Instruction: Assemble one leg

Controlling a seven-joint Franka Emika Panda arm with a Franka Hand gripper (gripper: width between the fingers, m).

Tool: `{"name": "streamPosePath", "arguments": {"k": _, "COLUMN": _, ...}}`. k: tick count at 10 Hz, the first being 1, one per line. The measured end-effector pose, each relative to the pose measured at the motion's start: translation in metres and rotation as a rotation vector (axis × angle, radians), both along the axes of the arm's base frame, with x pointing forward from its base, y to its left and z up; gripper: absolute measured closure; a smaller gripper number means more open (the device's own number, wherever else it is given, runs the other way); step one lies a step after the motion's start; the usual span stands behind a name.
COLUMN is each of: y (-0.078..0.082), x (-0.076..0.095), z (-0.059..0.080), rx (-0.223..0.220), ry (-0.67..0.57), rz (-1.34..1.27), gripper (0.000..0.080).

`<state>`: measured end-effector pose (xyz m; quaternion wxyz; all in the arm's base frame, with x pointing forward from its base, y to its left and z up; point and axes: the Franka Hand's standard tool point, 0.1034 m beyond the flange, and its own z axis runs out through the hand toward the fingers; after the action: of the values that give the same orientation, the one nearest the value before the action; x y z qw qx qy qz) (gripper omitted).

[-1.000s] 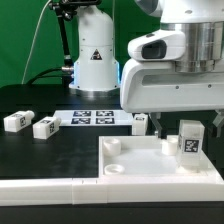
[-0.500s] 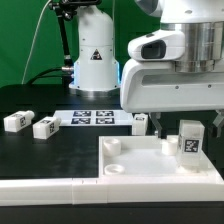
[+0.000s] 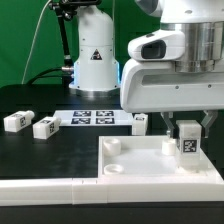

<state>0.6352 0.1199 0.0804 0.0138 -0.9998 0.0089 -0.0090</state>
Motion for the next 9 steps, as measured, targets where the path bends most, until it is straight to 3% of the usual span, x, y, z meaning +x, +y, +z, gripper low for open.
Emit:
{"name": "streamPosePath", "arguments": {"k": 6, "y": 0.0012, "x": -0.0004, "z": -0.0002, "rx": 0.007, "ry": 0.003, "rz": -0.088, "gripper": 0.0511}}
{"name": "streamPosePath", "arguments": {"k": 9, "y": 0.0024, "x": -0.001, "z": -0.0008, "rx": 0.035, "ry": 0.019, "rz": -0.539, "gripper": 0.0509}}
